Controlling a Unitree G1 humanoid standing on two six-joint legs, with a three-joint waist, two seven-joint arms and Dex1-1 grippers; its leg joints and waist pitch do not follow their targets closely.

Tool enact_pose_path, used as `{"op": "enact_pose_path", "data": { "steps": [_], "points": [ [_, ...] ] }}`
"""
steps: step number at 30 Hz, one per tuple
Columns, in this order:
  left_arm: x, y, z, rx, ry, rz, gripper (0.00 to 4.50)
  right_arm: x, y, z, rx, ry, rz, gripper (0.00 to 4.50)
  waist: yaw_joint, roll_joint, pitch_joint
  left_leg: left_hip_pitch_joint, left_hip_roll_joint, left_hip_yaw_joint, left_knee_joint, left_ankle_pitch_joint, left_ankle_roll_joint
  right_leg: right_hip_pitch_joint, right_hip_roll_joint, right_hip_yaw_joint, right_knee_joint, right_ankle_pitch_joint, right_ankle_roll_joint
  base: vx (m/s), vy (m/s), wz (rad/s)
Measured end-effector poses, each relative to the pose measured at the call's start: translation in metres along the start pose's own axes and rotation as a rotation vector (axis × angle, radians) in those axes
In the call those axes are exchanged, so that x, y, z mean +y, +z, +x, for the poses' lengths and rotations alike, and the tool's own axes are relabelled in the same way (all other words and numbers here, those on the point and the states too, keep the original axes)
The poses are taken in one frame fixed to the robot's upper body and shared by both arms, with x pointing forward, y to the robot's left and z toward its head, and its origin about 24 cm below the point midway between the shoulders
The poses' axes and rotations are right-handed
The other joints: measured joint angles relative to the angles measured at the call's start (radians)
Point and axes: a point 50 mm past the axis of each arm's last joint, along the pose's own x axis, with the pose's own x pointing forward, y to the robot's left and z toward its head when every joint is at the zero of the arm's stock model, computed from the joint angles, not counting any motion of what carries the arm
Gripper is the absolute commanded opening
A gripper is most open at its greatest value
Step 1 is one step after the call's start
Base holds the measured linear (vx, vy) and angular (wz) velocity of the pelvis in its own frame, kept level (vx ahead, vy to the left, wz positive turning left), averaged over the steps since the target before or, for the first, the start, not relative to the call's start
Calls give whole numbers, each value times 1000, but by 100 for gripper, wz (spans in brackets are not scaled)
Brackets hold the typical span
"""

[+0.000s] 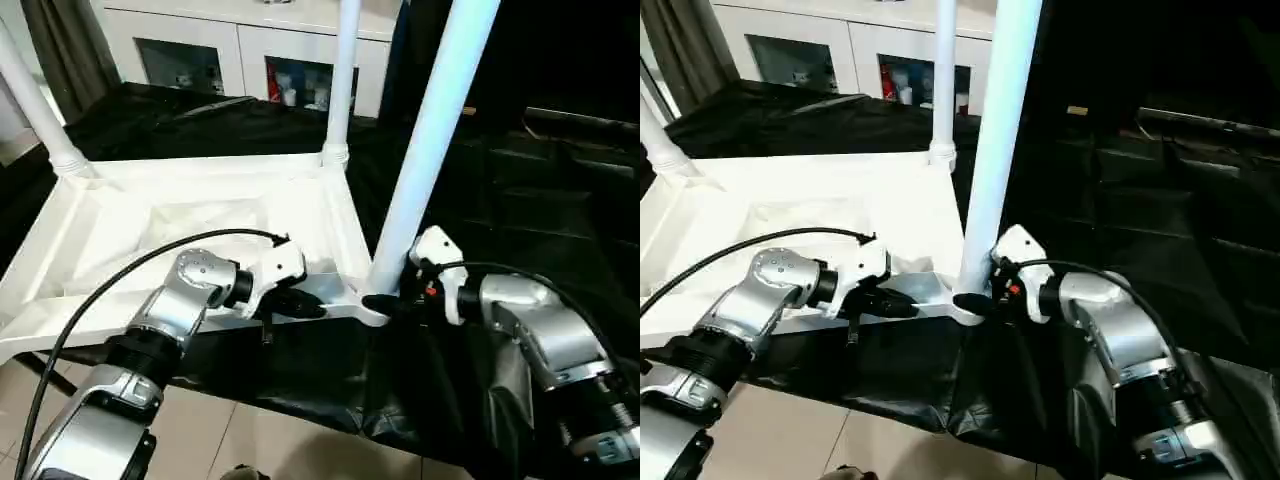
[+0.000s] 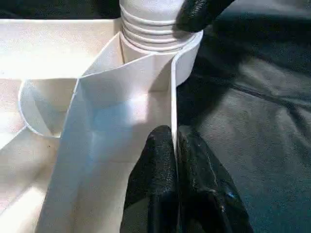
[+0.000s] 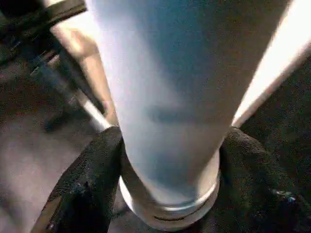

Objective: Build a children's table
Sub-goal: Rotate leg to tighten

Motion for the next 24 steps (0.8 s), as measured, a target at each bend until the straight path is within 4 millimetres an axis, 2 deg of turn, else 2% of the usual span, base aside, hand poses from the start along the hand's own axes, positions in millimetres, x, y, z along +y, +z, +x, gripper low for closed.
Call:
{"op": "enact_pose_path", "data": {
  "steps": [4,10,19,20,22,24],
  "points": [
    [10,10,18,10,106,-30,0,-1,-1,15,-66,-256,138,265,-7,-3,1,2,-1,0,0,0,0,1,0,1,-1,-1,2,0,0,0],
    [14,25,48,18,221,-85,0,-5,0,31,-85,-517,197,265,2,-3,0,3,-3,0,0,0,0,5,-1,3,-3,-2,4,0,0,0],
    [14,26,51,14,243,-90,0,-9,0,34,-95,-540,182,265,1,-1,0,3,-3,-1,0,0,0,5,-1,3,-4,-2,4,0,0,0],
    [15,26,51,13,242,-87,0,-9,0,34,-99,-535,182,334,1,-1,0,3,-3,-1,0,0,0,5,-1,3,-4,-2,4,0,0,0],
    [15,25,51,9,242,-78,0,-9,0,34,-106,-521,179,340,1,-1,0,3,-3,-1,0,0,0,5,-1,2,-4,-2,4,0,0,0],
    [15,25,49,7,237,-71,0,-10,0,31,-106,-497,164,369,1,0,0,3,-3,-1,0,0,0,5,-1,3,-4,-2,4,0,0,0]
  ]
}}
